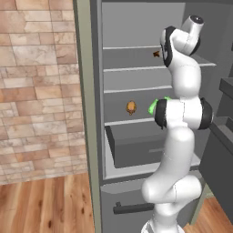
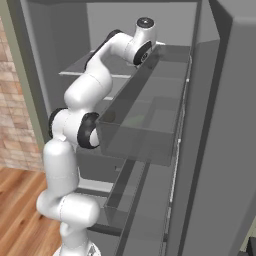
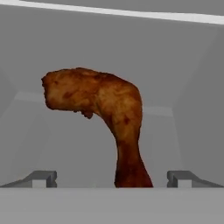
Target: Place one corn and one chicken drumstick in each tupperware on the nearby counter, to pack two identical lunches.
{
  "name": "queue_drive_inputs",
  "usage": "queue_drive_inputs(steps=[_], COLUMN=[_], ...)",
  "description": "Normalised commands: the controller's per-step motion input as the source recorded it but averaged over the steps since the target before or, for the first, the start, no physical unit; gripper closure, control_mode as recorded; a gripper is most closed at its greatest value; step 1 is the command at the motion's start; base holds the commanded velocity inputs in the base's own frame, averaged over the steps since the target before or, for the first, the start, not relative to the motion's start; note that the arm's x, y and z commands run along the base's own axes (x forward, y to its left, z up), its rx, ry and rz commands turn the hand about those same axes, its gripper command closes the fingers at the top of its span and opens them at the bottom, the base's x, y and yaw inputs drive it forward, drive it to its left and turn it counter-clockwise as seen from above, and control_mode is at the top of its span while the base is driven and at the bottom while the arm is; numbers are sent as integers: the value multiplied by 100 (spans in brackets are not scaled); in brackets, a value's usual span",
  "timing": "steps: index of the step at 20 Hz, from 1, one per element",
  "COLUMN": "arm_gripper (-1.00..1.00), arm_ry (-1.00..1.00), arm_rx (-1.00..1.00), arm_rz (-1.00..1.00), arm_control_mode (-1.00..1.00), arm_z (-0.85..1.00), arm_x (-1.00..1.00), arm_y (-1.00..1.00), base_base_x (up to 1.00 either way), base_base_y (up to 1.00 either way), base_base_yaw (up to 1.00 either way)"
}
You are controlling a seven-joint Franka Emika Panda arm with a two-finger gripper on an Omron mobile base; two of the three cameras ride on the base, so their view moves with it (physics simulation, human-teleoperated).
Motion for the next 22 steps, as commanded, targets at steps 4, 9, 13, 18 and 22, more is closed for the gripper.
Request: queue_drive_inputs(steps=[4,9,13,18,22], arm_gripper=[-100,-100,-100,-100,-100], arm_ry=[0,0,0,0,1], arm_rx=[0,0,0,0,0], arm_rz=[0,0,1,4,6], arm_control_mode=[-100,-100,-100,-100,-100], arm_z=[4,0,0,0,-4], arm_x=[21,41,36,30,24], arm_y=[0,0,-10,-15,-8], base_base_x=[0,0,0,0,0], base_base_y=[0,0,0,0,0], base_base_yaw=[0,0,0,0,0])
